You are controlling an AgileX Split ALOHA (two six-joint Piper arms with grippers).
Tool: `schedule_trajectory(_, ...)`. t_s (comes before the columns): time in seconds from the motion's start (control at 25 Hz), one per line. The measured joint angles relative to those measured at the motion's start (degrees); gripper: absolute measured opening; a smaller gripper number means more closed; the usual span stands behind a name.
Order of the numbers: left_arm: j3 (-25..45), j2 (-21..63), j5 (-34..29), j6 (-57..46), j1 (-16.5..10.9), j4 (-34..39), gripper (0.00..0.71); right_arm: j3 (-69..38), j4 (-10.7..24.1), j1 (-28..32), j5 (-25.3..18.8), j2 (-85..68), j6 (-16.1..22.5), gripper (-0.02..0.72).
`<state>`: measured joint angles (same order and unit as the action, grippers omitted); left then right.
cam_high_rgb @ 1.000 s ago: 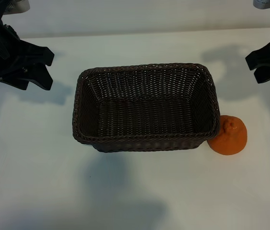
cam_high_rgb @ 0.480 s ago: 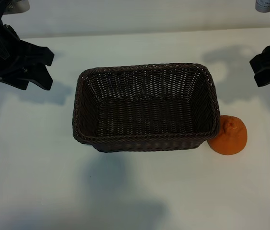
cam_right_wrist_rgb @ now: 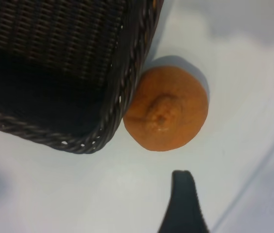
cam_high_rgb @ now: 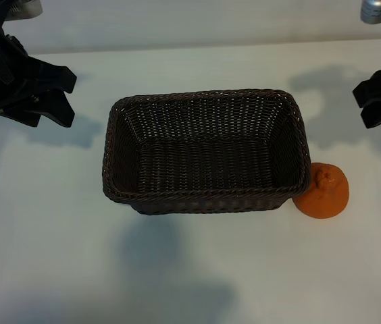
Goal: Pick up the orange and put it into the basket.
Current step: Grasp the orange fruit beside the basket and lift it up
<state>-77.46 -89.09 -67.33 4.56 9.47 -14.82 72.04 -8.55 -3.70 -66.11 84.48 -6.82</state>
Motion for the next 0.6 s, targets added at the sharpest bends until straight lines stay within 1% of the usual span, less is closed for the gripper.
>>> schedule_trajectory(0.2,0.0,0.0,0.0,0.0,0.0,0.0,0.527,0.0,-0.1,0.0,0.2,4.5,1.3,0.510)
schedule_trajectory(0.6,0.0,0.0,0.0,0.0,0.0,0.0,0.527,0.0,-0.1,0.0,0.2,10.2,1.6,0.510)
